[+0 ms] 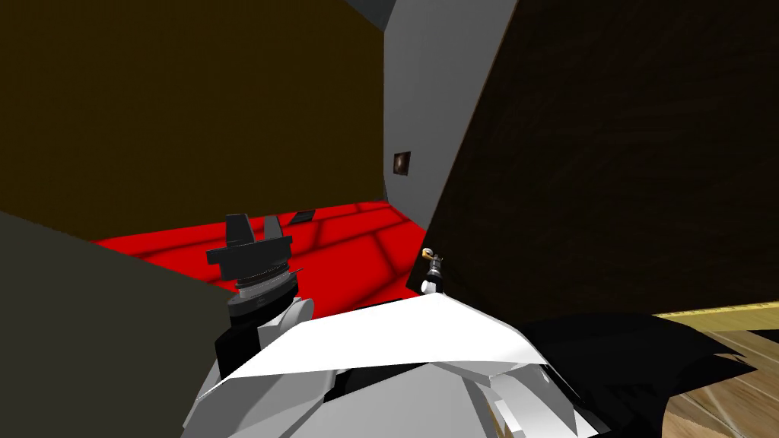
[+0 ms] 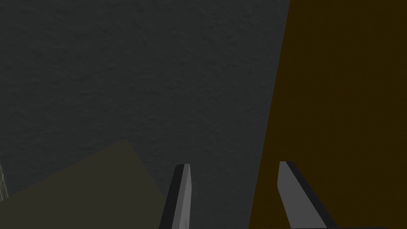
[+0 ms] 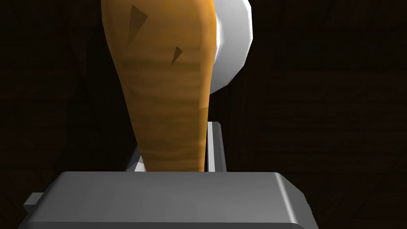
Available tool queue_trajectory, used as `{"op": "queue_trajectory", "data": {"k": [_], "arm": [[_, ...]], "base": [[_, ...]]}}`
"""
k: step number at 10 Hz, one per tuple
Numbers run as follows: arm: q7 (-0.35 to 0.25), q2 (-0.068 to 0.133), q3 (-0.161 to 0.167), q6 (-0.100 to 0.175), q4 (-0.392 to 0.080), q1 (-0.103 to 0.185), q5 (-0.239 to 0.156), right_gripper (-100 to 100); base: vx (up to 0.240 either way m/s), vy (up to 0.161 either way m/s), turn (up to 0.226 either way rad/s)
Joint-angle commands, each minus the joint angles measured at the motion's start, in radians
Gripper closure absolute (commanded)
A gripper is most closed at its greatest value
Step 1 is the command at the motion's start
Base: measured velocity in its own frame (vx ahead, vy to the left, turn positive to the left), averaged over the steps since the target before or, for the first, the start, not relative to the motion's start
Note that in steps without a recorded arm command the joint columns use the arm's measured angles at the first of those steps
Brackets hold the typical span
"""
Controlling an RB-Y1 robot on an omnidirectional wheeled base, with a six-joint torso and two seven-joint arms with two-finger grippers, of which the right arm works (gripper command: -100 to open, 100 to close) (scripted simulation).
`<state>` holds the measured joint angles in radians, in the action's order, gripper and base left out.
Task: Push the door open
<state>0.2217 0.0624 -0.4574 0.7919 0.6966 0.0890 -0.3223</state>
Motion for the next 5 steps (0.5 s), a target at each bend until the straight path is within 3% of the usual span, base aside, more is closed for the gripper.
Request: {"op": "queue_trajectory", "data": {"k": [1, 3, 5], "arm": [[0.004, -0.009, -0.007, 0.003, 0.002, 0.005, -0.006, 100], [0.010, 0.008, -0.029, 0.007, 0.000, -0.002, -0.018, 100], [0.020, 0.011, -0.050, 0.008, 0.001, -0.003, -0.032, 100]], "base": [[0.168, 0.015, -0.043], [0.110, -0.011, -0.046], [0.238, -0.032, -0.045]]}}
